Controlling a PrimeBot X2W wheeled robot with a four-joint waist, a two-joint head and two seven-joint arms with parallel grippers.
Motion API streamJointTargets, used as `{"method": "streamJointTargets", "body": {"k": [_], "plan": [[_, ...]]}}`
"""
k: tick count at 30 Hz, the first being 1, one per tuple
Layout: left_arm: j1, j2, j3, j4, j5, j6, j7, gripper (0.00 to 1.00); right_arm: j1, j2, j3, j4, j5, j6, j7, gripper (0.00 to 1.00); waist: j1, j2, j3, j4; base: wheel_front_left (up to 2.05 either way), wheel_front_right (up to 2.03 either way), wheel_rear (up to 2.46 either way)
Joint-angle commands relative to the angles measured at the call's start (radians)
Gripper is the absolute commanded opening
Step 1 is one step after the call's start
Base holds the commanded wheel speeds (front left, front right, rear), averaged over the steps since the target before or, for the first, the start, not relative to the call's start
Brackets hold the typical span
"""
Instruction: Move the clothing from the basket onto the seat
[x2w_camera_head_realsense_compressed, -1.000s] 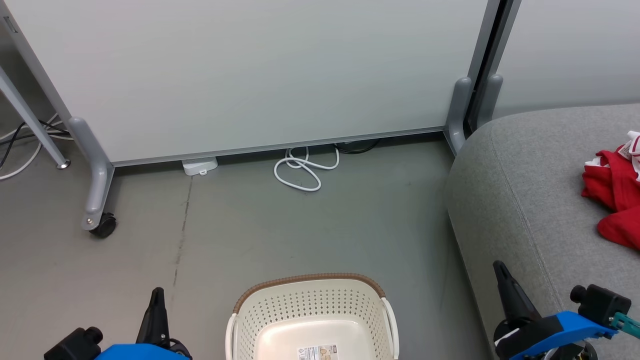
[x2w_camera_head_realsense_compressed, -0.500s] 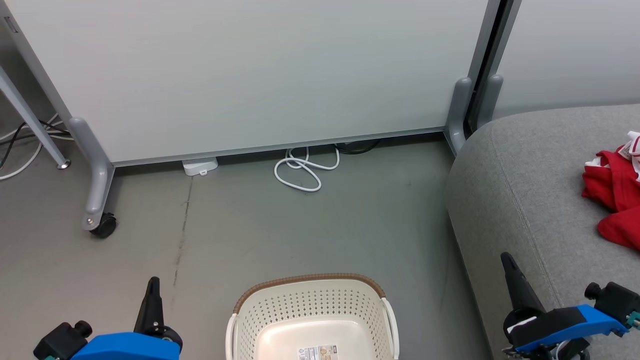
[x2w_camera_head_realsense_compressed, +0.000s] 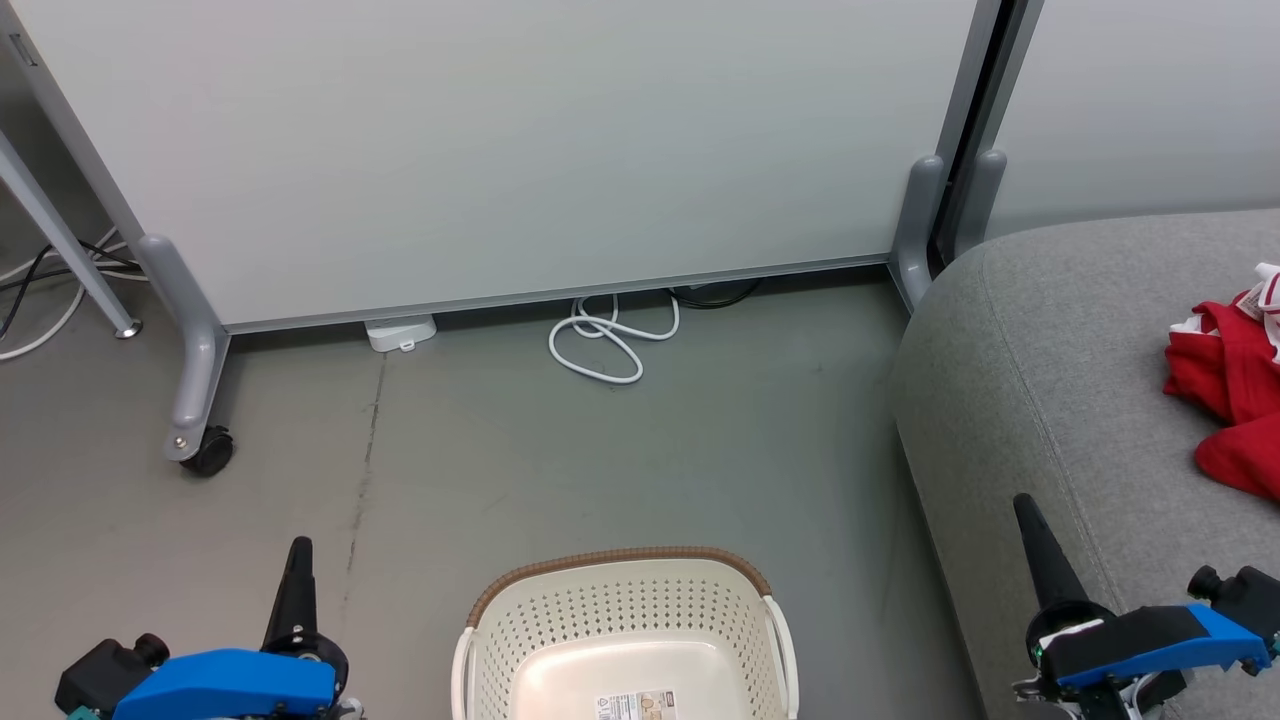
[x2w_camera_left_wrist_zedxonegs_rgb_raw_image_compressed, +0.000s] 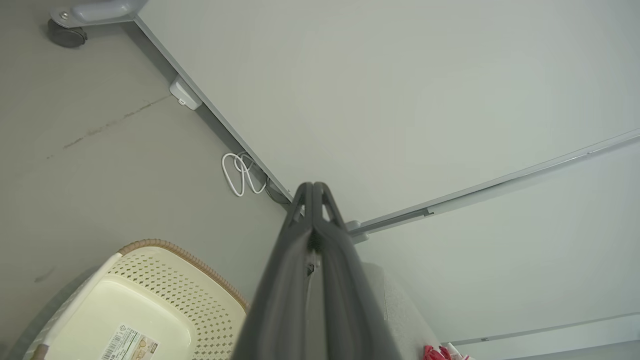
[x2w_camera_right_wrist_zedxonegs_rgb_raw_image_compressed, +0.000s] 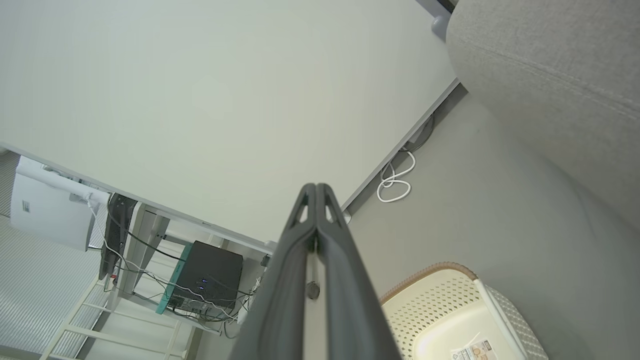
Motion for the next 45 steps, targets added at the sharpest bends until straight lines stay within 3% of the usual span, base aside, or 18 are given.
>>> {"method": "streamJointTargets", "body": {"k": [1,45], "plan": [[-0.032,0.0,0.01,-0.006,-0.023,-0.01,0.008,0.0,-0.026,-0.002,-0.005,-0.007,0.03,0.0,0.005,0.0,0.0,0.0,0.0,0.0,0.0,0.0,0.0],[-0.101,-0.025,0.082,0.021,-0.351,-0.06,0.088,0.0,-0.052,-0.003,-0.044,-0.001,0.431,0.001,0.052,0.0,0.0,0.0,-0.002,0.002,0.0,0.0,0.0]]}}
